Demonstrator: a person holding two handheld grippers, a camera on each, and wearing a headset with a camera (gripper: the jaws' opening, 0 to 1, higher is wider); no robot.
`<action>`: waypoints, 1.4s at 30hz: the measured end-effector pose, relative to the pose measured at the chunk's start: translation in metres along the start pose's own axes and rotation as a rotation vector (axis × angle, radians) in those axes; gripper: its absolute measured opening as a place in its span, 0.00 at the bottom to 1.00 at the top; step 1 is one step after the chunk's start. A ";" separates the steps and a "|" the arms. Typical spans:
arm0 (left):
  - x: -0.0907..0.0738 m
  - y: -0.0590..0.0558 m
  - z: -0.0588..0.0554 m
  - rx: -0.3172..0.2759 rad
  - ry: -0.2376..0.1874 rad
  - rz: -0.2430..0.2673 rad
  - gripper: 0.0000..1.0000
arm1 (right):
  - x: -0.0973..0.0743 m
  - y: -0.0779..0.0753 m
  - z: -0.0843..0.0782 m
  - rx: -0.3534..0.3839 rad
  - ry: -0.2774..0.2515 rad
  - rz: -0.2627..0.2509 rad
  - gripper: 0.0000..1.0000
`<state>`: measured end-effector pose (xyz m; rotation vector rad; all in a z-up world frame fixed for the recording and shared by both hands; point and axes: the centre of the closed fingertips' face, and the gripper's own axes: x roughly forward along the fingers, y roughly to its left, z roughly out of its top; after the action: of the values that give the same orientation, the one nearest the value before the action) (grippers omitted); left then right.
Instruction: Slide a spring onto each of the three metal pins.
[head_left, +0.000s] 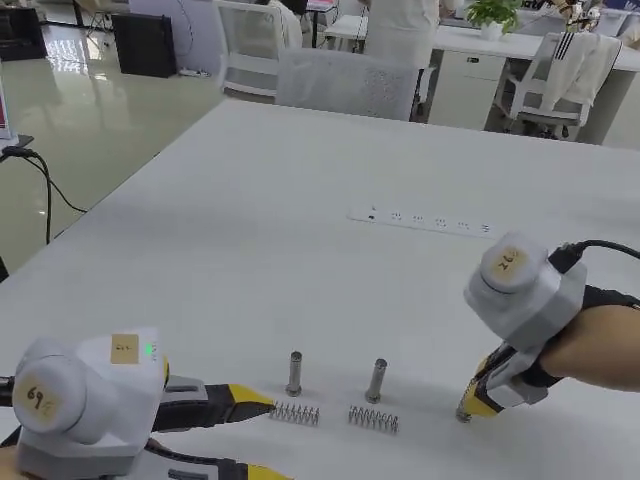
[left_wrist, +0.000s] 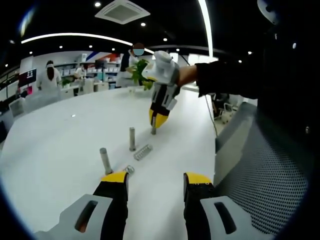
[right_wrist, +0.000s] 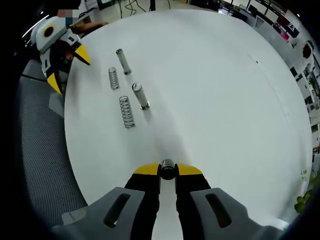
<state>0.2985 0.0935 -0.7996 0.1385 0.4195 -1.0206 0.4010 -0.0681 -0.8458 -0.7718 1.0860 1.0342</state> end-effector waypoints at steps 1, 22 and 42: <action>0.000 0.000 0.000 0.000 -0.001 0.000 0.38 | 0.001 0.000 0.000 0.002 0.001 0.001 0.08; 0.001 -0.001 0.000 0.001 0.000 -0.004 0.37 | 0.005 0.002 -0.001 -0.018 -0.007 -0.004 0.13; 0.001 -0.001 0.001 0.006 0.000 -0.004 0.37 | -0.010 0.020 0.035 -0.150 -0.064 -0.036 0.22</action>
<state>0.2978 0.0919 -0.7993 0.1424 0.4168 -1.0263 0.3924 -0.0327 -0.8257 -0.8691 0.9445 1.1113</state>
